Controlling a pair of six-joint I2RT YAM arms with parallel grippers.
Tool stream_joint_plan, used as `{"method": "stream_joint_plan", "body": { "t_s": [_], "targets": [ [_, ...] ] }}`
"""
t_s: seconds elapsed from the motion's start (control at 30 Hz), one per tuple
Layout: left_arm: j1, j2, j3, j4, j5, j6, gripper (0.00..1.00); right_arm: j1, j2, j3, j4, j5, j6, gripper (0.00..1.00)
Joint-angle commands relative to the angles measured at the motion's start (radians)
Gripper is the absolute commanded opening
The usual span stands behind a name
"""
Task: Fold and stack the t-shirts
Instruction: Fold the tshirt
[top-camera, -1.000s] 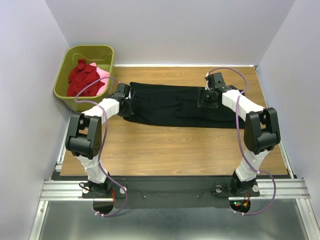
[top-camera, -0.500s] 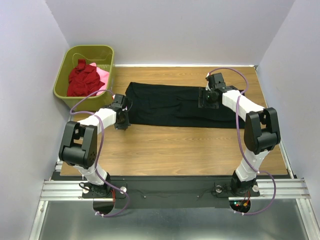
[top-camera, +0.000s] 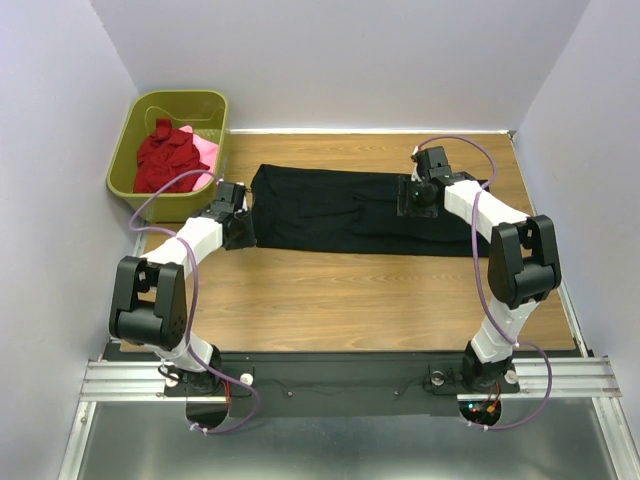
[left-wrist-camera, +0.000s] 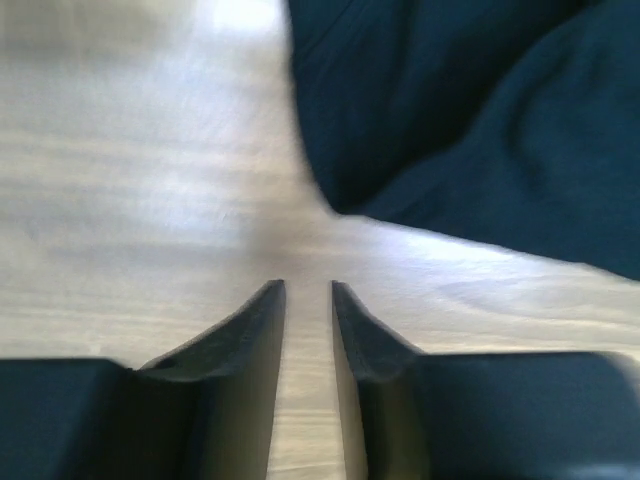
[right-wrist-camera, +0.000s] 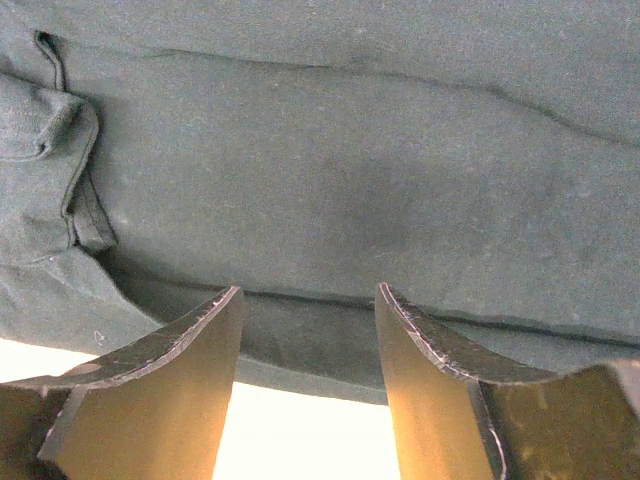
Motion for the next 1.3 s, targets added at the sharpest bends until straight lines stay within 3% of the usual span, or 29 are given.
{"method": "stream_joint_plan", "body": {
  "t_s": [0.0, 0.13, 0.53, 0.73, 0.83, 0.87, 0.97, 1.07, 1.1, 1.27],
  "targets": [
    [-0.004, -0.001, 0.08, 0.048, 0.037, 0.062, 0.46, -0.006, -0.028, -0.005, 0.037, -0.001, -0.015, 0.61],
    [-0.009, 0.029, 0.105, 0.103, 0.069, 0.084, 0.6, -0.006, -0.032, -0.013, 0.038, -0.003, -0.015, 0.61],
    [-0.01, 0.193, 0.211, 0.103, 0.15, 0.173, 0.58, -0.007, -0.037, -0.028, 0.041, -0.006, -0.021, 0.61],
    [-0.01, 0.212, 0.183, 0.089, 0.18, 0.159, 0.5, -0.006, -0.031, -0.028, 0.041, -0.006, -0.021, 0.61],
    [-0.01, 0.212, 0.165, 0.089, 0.178, 0.15, 0.39, -0.004, -0.029, -0.028, 0.041, -0.009, -0.021, 0.61],
    [-0.009, 0.209, 0.16, 0.086, 0.174, 0.145, 0.28, -0.006, -0.029, -0.028, 0.043, -0.009, -0.02, 0.61],
    [-0.01, 0.194, 0.146, 0.081, 0.168, 0.138, 0.1, -0.006, -0.034, -0.033, 0.041, -0.008, -0.021, 0.61],
    [-0.01, 0.168, 0.129, 0.072, 0.134, 0.13, 0.08, -0.006, -0.035, -0.033, 0.041, -0.002, -0.023, 0.61],
    [-0.01, 0.161, 0.126, 0.06, 0.125, 0.125, 0.0, -0.006, -0.035, -0.03, 0.041, -0.001, -0.023, 0.61],
    [-0.009, 0.128, 0.103, 0.005, 0.085, 0.069, 0.0, -0.006, -0.032, -0.024, 0.041, 0.006, -0.021, 0.61]
  ]
}}
